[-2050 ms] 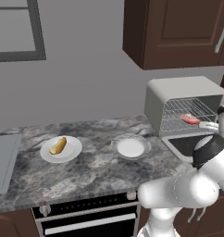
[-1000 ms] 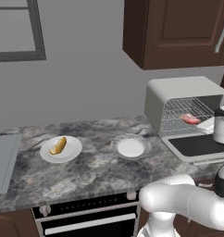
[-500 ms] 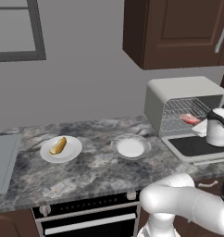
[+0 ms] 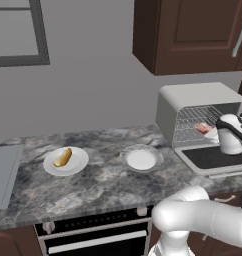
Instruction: Open the toaster oven door. Place the hotdog bun on the top rack in the toaster oven and place the steak on the bottom rack.
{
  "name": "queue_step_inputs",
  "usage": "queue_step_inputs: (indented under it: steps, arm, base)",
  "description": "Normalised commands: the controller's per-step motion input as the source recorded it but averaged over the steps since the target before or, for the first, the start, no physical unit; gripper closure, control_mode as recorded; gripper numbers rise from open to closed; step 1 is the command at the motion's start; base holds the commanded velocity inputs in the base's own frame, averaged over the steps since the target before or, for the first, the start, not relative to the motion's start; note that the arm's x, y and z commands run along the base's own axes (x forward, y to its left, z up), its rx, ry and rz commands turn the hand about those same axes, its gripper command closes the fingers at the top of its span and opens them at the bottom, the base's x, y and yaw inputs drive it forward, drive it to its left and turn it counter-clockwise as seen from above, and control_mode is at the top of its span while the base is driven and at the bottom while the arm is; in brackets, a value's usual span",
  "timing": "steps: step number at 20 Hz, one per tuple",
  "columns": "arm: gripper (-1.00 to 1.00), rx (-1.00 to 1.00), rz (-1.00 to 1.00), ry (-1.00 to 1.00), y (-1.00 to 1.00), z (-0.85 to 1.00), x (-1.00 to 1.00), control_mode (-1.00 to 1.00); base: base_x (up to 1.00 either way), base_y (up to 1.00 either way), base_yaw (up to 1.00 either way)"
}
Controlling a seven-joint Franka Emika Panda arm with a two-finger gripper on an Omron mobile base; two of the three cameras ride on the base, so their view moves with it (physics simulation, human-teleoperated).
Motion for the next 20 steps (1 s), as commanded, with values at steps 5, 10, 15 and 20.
queue_step_inputs:
  steps: [5, 10, 15, 20]
  arm:
    - [-1.0, 0.0, 0.08, 0.0, 0.0, -0.02, 0.14, -1.0]
    - [-1.0, 0.0, 0.05, 0.0, 0.0, -0.09, 0.1, -1.0]
    - [-1.0, 0.0, 0.0, -0.02, 0.0, -0.06, 0.1, -1.0]
    - [-1.0, 0.0, 0.0, -0.03, 0.0, -0.09, 0.15, -1.0]
  base:
    - [0.0, 0.0, 0.0]
    - [0.0, 0.0, 0.0]
    - [0.0, 0.0, 0.0]
    - [0.0, 0.0, 0.0]
